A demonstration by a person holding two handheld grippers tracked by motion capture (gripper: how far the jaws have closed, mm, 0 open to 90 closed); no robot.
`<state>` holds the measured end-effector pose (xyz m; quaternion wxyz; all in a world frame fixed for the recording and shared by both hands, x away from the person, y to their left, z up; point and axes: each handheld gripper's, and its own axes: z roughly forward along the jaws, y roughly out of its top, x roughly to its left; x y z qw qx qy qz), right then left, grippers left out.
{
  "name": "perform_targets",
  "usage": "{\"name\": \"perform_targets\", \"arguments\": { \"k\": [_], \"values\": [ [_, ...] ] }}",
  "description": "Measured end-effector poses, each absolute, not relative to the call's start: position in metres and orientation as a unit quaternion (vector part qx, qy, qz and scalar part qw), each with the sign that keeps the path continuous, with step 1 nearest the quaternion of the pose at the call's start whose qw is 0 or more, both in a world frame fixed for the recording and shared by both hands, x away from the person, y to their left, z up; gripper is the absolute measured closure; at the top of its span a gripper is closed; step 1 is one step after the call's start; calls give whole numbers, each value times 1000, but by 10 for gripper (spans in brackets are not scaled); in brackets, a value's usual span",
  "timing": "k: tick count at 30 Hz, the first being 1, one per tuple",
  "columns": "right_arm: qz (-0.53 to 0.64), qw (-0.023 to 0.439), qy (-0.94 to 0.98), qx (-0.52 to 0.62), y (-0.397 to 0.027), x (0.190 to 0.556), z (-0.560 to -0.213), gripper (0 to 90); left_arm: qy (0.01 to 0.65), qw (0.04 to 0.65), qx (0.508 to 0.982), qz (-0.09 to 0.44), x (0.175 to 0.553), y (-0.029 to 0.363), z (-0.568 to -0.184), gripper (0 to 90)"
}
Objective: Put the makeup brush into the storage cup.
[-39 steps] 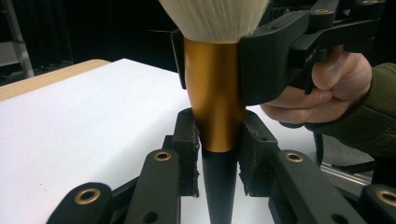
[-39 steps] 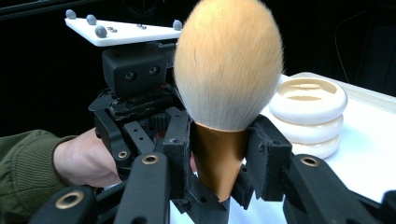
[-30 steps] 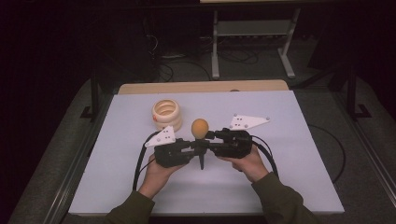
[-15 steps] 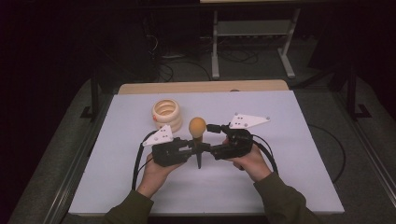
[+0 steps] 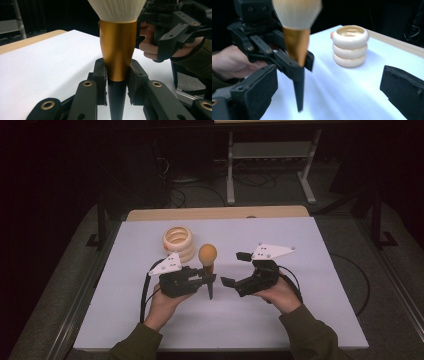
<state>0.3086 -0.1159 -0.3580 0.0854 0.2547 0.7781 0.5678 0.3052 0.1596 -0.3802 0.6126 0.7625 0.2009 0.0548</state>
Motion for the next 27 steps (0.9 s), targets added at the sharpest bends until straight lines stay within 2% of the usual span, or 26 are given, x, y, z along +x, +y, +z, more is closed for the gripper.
{"name": "perform_targets", "arguments": {
  "k": [27],
  "values": [
    [548, 143, 767, 302, -179, 283, -377, 0, 206, 616, 757, 68, 306, 171, -370, 720]
  ]
}}
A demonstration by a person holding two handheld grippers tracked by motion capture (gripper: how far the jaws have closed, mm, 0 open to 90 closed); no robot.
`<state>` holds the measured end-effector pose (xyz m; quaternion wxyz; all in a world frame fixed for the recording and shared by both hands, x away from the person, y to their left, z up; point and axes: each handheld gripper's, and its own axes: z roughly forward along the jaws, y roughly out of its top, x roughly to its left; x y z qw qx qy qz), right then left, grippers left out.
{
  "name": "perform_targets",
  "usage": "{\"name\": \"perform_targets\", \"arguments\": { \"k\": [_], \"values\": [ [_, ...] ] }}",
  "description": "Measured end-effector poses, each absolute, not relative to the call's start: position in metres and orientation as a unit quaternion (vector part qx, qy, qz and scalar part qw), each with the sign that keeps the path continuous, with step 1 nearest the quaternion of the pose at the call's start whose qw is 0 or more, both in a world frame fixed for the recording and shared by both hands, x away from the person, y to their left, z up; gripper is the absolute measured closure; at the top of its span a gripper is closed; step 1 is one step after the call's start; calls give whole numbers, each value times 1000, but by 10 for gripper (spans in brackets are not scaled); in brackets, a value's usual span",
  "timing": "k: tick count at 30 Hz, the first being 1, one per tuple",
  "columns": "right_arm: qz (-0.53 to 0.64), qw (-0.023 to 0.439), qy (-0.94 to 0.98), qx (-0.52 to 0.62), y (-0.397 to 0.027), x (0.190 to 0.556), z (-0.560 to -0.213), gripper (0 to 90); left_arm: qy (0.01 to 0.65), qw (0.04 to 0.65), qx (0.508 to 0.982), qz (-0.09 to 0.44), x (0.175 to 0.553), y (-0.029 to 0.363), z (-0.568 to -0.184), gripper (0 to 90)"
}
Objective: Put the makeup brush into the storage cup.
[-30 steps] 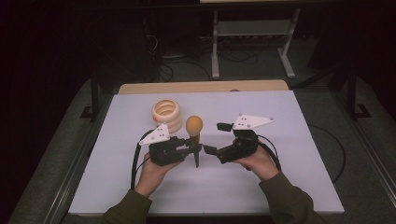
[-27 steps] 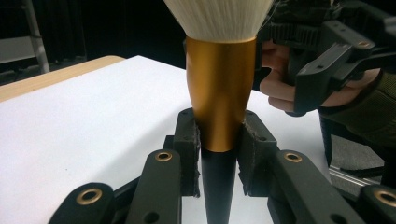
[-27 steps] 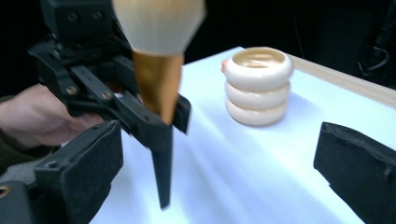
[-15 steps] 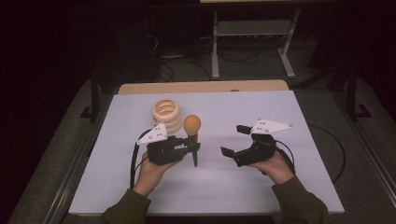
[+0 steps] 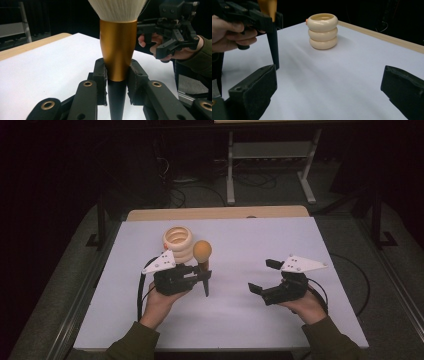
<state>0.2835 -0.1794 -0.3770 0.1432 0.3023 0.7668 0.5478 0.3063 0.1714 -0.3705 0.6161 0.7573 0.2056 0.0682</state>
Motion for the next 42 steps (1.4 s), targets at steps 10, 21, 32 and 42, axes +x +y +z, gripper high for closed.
{"name": "perform_targets", "arguments": {
  "k": [10, 21, 32, 42],
  "values": [
    [533, 150, 766, 326, -205, 272, -390, 0, 215, 616, 753, 82, 312, 183, -362, 720],
    [530, 161, 758, 345, -223, 264, -397, 0, 220, 616, 751, 91, 319, 196, -359, 720],
    [519, 169, 760, 353, -235, 257, -404, 0, 228, 614, 749, 94, 330, 201, -358, 719],
    [521, 175, 754, 359, -243, 254, -408, 0, 232, 616, 746, 98, 337, 205, -355, 720]
  ]
}}
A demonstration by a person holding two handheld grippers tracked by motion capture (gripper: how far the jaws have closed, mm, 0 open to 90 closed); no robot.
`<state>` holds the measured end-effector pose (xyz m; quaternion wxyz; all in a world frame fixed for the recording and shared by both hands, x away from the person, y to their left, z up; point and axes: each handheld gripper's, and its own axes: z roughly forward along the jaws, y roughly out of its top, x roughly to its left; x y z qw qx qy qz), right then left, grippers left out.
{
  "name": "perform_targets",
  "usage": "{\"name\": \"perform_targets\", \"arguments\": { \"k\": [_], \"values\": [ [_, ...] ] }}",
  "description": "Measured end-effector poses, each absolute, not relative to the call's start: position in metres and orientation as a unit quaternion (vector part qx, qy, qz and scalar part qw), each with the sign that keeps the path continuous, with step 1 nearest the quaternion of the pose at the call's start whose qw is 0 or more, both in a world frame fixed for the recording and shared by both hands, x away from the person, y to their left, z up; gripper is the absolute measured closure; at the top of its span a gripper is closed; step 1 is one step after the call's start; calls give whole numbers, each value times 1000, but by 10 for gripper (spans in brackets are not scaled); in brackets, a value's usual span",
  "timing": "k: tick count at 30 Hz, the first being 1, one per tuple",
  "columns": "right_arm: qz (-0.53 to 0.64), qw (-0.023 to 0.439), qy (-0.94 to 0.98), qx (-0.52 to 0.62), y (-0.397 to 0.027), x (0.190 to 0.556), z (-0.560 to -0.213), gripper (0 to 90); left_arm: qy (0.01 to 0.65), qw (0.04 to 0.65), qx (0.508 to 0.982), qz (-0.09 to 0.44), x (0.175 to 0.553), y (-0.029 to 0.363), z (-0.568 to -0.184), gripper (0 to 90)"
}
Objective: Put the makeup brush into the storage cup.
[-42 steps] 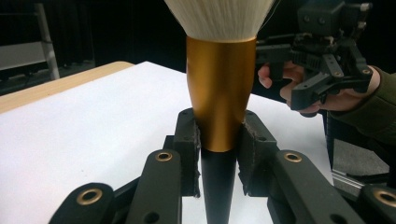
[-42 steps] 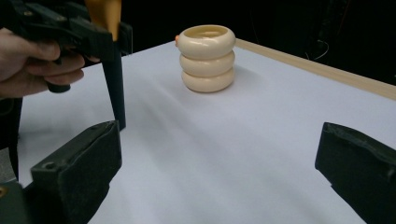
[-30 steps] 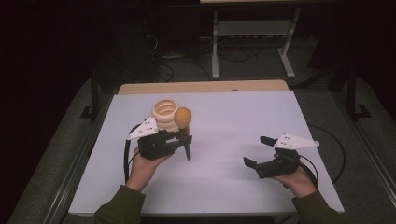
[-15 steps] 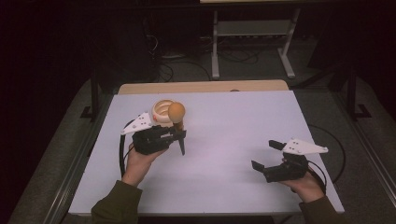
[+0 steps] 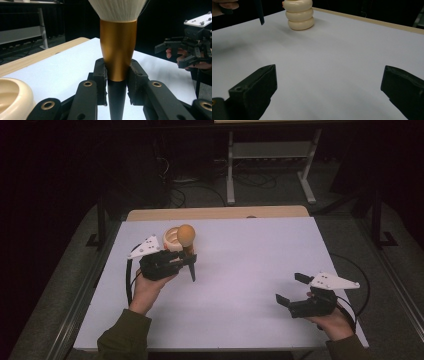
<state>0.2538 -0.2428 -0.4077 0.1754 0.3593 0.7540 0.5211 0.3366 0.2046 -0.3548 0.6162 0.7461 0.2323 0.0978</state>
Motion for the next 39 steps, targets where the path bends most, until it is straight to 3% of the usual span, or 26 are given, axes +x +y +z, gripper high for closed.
{"name": "perform_targets", "arguments": {
  "k": [12, 39],
  "values": [
    [518, 161, 760, 357, -241, 252, -411, 45, 230, 612, 749, 109, 346, 210, -346, 720],
    [505, 185, 754, 378, -245, 252, -411, 0, 235, 613, 742, 132, 374, 222, -325, 720]
  ]
}}
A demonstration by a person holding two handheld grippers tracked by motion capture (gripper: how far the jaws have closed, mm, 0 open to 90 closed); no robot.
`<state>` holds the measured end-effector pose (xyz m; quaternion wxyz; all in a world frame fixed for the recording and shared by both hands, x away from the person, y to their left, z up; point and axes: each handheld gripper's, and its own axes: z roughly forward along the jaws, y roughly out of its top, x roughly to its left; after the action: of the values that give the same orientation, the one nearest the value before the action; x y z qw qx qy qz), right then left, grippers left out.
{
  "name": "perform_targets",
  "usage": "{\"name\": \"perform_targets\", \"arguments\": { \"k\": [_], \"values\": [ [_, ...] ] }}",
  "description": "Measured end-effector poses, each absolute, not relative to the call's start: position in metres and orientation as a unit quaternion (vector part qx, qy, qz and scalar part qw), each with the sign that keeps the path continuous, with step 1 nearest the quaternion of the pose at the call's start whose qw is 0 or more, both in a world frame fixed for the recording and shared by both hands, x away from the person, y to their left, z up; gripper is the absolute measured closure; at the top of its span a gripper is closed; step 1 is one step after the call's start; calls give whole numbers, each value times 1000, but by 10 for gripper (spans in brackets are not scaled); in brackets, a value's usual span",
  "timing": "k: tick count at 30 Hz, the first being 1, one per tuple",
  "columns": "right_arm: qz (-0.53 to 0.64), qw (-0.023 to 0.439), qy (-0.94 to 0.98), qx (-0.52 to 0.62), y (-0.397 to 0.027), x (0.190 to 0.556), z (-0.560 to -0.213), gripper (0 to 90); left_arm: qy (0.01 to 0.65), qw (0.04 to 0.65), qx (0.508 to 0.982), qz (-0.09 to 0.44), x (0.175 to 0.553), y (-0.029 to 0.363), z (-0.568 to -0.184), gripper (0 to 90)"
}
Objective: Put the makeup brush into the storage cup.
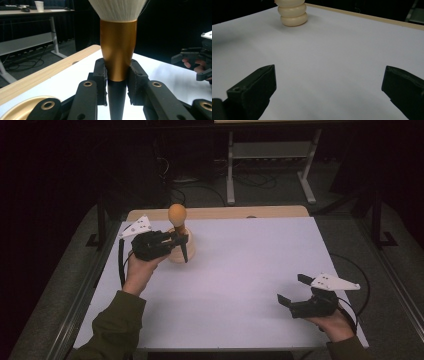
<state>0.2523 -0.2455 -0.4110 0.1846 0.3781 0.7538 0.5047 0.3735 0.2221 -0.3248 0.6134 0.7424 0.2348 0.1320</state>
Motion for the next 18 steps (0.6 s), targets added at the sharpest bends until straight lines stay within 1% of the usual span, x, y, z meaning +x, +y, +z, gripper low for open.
{"name": "perform_targets", "arguments": {
  "k": [8, 18],
  "values": [
    [503, 182, 755, 379, -245, 249, -412, 0, 241, 610, 741, 142, 382, 226, -322, 720],
    [501, 184, 754, 383, -255, 241, -416, 0, 245, 607, 740, 155, 394, 227, -317, 720]
  ]
}}
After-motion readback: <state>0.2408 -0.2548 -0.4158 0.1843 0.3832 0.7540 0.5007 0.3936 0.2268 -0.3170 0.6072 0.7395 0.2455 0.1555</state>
